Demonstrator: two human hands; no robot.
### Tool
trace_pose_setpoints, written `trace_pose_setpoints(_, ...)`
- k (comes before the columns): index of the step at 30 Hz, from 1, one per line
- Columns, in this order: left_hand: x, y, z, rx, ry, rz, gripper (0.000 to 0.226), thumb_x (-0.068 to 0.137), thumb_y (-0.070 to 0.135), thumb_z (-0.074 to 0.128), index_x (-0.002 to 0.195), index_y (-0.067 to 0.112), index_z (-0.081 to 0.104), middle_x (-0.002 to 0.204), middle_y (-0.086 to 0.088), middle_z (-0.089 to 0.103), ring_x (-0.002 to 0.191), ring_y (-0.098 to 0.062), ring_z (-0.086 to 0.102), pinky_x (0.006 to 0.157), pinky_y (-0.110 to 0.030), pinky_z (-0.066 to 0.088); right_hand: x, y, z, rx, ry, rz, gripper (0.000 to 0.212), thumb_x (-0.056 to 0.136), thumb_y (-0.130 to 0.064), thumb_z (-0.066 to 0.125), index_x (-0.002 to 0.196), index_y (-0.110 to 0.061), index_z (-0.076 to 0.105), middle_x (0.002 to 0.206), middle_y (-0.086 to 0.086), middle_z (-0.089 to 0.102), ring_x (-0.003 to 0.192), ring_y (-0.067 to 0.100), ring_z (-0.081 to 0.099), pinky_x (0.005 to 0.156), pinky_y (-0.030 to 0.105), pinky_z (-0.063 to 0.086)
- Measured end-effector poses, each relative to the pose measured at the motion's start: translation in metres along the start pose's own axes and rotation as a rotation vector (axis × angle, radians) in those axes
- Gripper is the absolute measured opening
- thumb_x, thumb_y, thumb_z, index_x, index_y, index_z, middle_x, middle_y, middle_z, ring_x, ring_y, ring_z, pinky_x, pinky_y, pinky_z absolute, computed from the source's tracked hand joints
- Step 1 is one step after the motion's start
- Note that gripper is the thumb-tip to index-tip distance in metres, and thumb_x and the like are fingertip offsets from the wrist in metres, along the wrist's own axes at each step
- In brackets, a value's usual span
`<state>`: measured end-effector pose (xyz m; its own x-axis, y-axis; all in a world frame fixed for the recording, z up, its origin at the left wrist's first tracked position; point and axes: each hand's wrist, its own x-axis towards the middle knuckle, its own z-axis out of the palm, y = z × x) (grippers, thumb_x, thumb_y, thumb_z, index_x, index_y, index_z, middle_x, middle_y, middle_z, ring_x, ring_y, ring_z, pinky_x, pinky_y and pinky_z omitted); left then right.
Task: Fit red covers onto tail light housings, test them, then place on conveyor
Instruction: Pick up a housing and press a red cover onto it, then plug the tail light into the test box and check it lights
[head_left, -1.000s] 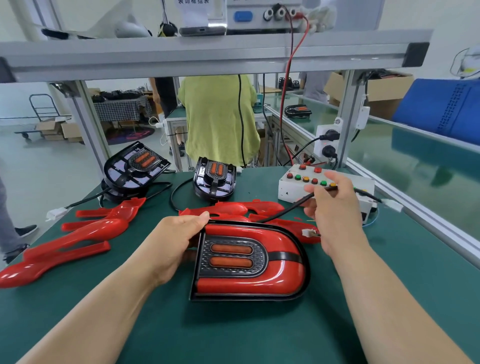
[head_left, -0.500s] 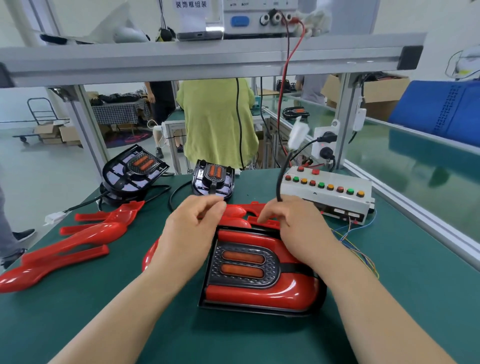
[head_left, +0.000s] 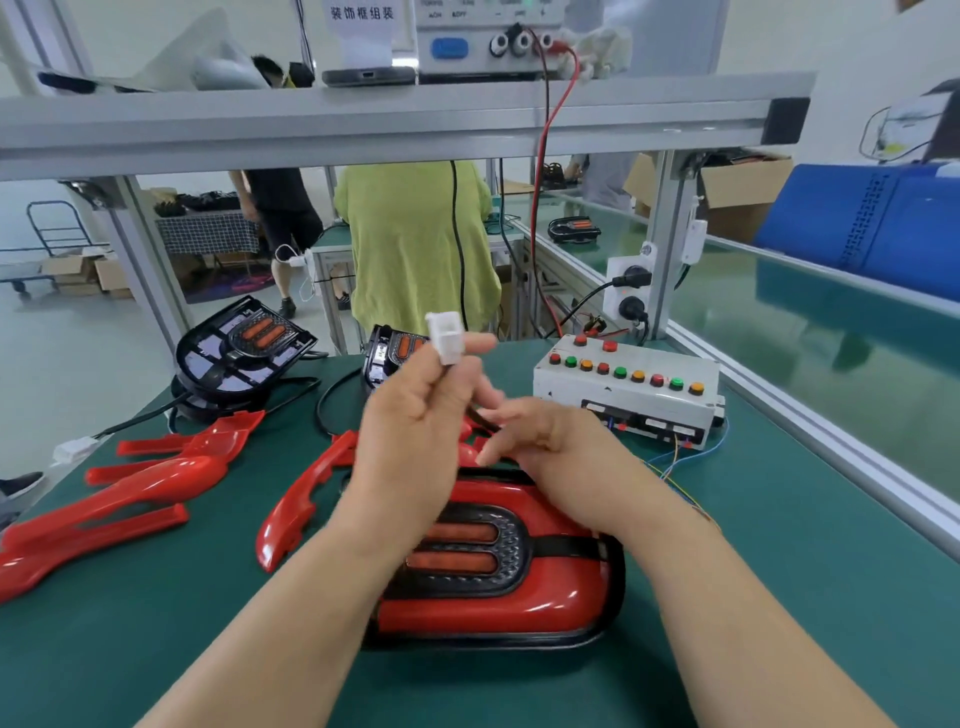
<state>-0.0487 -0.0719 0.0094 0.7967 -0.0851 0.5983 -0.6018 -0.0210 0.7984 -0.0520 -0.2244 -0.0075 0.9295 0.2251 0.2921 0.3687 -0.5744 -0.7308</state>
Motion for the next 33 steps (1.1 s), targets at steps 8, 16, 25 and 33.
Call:
trace_pose_setpoints(8,0.019,-0.039,-0.063,-0.052,0.334,-0.24,0.022,0.104,0.021,0.048,0.107,0.016,0.069,0.075,0.004,0.069,0.082,-0.015,0.065,0.094,-0.041,0.053,-0.003,0.03,-0.041,-0.087,0.31,0.357,0.024,0.088,-0.005,0.065,0.103,-0.024,0.069,0.104,-0.005,0.07,0.097,0.009,0.065,0.087,0.023,0.05)
trace_pose_setpoints(16,0.017,-0.06,-0.065,0.046,0.376,-0.282,0.022,0.103,0.029,0.049,0.105,0.024,0.07,0.069,0.009,0.067,0.07,-0.018,0.059,0.074,-0.034,0.049,-0.01,0.029,-0.044,-0.464,-0.109,0.646,0.034,0.078,-0.031,0.082,0.105,-0.012,0.073,0.107,0.005,0.071,0.098,0.021,0.065,0.093,0.039,0.054)
trace_pose_setpoints(25,0.011,-0.047,-0.056,0.184,0.212,-0.128,0.037,0.1,0.059,0.028,0.108,0.048,0.062,0.065,0.012,0.043,0.068,-0.005,0.043,0.082,-0.031,0.045,-0.005,0.021,-0.045,-0.504,-0.08,0.668,0.04,0.089,-0.042,0.069,0.114,-0.011,0.071,0.116,0.008,0.069,0.108,0.024,0.064,0.097,0.036,0.051)
trace_pose_setpoints(33,0.005,-0.036,-0.053,0.173,0.093,-0.129,0.04,0.097,0.058,0.038,0.099,0.037,0.072,0.072,-0.005,0.034,0.065,-0.013,0.034,0.072,-0.027,0.034,-0.005,0.033,-0.038,-0.415,0.204,0.578,0.029,0.093,-0.04,0.062,0.099,-0.013,0.073,0.1,0.009,0.071,0.094,0.026,0.064,0.087,0.039,0.054)
